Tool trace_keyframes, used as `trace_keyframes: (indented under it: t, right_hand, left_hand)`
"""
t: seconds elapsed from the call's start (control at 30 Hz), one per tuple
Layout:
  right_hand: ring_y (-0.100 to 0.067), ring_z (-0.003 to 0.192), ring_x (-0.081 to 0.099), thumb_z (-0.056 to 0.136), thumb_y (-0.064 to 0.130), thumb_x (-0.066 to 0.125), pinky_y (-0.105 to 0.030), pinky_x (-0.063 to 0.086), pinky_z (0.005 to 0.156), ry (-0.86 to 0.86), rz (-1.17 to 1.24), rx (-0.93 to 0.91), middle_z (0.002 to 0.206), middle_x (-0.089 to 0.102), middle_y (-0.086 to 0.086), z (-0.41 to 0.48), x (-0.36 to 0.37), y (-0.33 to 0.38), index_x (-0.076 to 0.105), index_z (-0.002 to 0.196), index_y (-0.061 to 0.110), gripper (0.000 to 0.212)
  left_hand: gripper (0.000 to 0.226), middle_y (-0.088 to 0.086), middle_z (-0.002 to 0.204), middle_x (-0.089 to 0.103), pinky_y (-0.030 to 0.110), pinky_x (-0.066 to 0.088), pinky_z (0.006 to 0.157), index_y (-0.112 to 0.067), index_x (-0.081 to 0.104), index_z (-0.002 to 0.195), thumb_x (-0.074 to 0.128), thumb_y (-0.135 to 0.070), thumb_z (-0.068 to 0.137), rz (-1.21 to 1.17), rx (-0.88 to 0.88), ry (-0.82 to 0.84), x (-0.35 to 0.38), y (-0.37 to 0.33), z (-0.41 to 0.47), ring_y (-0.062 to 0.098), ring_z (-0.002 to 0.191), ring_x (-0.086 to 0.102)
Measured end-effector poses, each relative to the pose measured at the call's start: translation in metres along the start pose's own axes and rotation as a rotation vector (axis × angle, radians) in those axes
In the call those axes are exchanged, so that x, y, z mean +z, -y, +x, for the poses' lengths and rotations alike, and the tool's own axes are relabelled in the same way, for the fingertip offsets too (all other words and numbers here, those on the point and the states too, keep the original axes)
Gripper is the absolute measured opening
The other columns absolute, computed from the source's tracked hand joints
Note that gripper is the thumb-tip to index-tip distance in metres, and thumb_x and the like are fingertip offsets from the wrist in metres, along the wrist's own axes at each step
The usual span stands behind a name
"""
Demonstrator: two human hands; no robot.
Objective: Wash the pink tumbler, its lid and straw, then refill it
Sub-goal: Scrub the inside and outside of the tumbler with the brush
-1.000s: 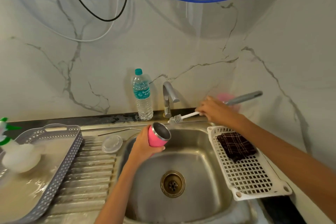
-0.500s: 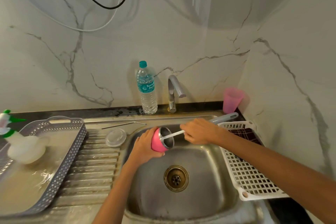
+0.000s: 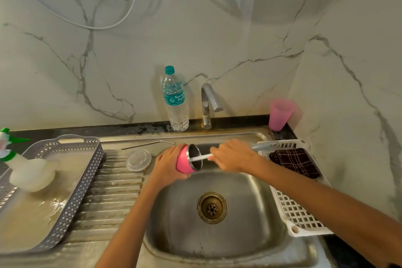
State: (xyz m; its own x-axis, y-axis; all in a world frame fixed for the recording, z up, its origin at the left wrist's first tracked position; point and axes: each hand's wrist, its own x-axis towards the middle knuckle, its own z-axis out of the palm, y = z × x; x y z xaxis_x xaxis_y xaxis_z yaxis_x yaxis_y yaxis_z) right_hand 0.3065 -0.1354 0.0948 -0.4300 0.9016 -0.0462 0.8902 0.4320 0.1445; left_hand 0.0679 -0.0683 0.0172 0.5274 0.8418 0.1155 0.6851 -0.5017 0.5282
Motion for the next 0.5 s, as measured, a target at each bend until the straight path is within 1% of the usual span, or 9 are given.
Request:
trace_keyframes:
  t: [0.03, 0.1, 0.17, 0.2, 0.27, 0.33, 0.37, 0.43, 0.5]
  right_hand:
    - [-0.017, 0.058, 0.045, 0.103, 0.039, 0.031, -0.032, 0.039, 0.058, -0.013, -0.011, 0.032, 0.068, 0.046, 0.002, 0.002, -0.002, -0.005, 0.052, 0.092, 0.018, 0.033]
    - [-0.018, 0.062, 0.052, 0.103, 0.042, 0.030, -0.033, 0.046, 0.061, -0.021, -0.006, 0.105, 0.070, 0.053, 0.000, 0.001, 0.000, -0.014, 0.056, 0.087, 0.017, 0.040]
    - [-0.019, 0.065, 0.058, 0.103, 0.043, 0.030, -0.035, 0.051, 0.065, 0.022, 0.017, 0.137, 0.073, 0.059, -0.002, -0.005, 0.008, -0.012, 0.059, 0.087, 0.017, 0.043]
    - [-0.020, 0.065, 0.059, 0.103, 0.042, 0.030, -0.035, 0.051, 0.064, 0.044, 0.022, 0.126, 0.073, 0.059, -0.002, -0.009, 0.011, -0.007, 0.060, 0.088, 0.016, 0.042]
    - [-0.020, 0.062, 0.055, 0.103, 0.041, 0.031, -0.035, 0.044, 0.059, 0.050, 0.022, 0.069, 0.070, 0.054, -0.001, -0.013, 0.012, 0.004, 0.060, 0.089, 0.015, 0.042]
    - [-0.018, 0.058, 0.049, 0.102, 0.041, 0.032, -0.033, 0.038, 0.056, 0.001, 0.016, 0.027, 0.067, 0.050, 0.000, -0.010, 0.006, 0.005, 0.057, 0.086, 0.017, 0.039]
    - [-0.017, 0.056, 0.047, 0.102, 0.042, 0.032, -0.032, 0.037, 0.055, -0.020, 0.020, 0.030, 0.066, 0.050, 0.000, -0.008, 0.004, 0.002, 0.055, 0.084, 0.018, 0.038]
    - [-0.013, 0.054, 0.043, 0.101, 0.043, 0.032, -0.030, 0.038, 0.057, -0.026, 0.052, 0.095, 0.064, 0.048, 0.002, -0.004, 0.004, -0.009, 0.053, 0.079, 0.020, 0.039]
    - [-0.012, 0.054, 0.042, 0.102, 0.043, 0.031, -0.029, 0.040, 0.059, -0.028, 0.102, 0.163, 0.063, 0.047, 0.003, -0.005, 0.011, -0.015, 0.055, 0.079, 0.019, 0.041]
  left_hand:
    - [0.101, -0.005, 0.137, 0.051, 0.051, 0.039, 0.109, -0.027, 0.038, 0.143, 0.082, -0.046, 0.055, 0.026, 0.015, 0.008, 0.000, 0.000, 0.000, 0.018, 0.126, 0.049]
    - [0.098, -0.004, 0.137, 0.051, 0.050, 0.036, 0.111, -0.026, 0.038, 0.143, 0.086, -0.038, 0.058, 0.066, 0.053, 0.010, -0.002, 0.000, -0.001, 0.018, 0.128, 0.048]
    - [0.097, -0.004, 0.137, 0.051, 0.047, 0.034, 0.112, -0.026, 0.038, 0.143, 0.087, -0.035, 0.059, 0.082, 0.085, -0.004, -0.005, 0.000, 0.000, 0.018, 0.127, 0.048]
    - [0.097, -0.004, 0.136, 0.051, 0.046, 0.033, 0.112, -0.026, 0.039, 0.143, 0.087, -0.035, 0.060, 0.086, 0.091, -0.007, -0.007, -0.001, 0.001, 0.017, 0.126, 0.048]
    - [0.096, -0.005, 0.136, 0.051, 0.046, 0.033, 0.112, -0.027, 0.039, 0.142, 0.087, -0.036, 0.059, 0.088, 0.085, -0.005, -0.005, -0.002, 0.001, 0.017, 0.126, 0.048]
    - [0.097, -0.006, 0.137, 0.051, 0.049, 0.036, 0.111, -0.029, 0.038, 0.142, 0.085, -0.040, 0.057, 0.068, 0.067, -0.003, 0.001, -0.001, -0.001, 0.018, 0.128, 0.048]
    - [0.098, -0.007, 0.137, 0.051, 0.050, 0.037, 0.110, -0.030, 0.038, 0.142, 0.084, -0.042, 0.056, 0.055, 0.059, 0.000, 0.004, 0.000, -0.003, 0.018, 0.129, 0.048]
    - [0.097, -0.007, 0.136, 0.051, 0.050, 0.038, 0.110, -0.031, 0.038, 0.141, 0.083, -0.042, 0.057, 0.055, 0.073, 0.015, 0.004, 0.000, -0.003, 0.017, 0.128, 0.048]
    - [0.096, -0.006, 0.137, 0.051, 0.047, 0.034, 0.111, -0.029, 0.037, 0.143, 0.084, -0.039, 0.059, 0.095, 0.099, 0.030, -0.004, -0.001, 0.000, 0.017, 0.127, 0.048]
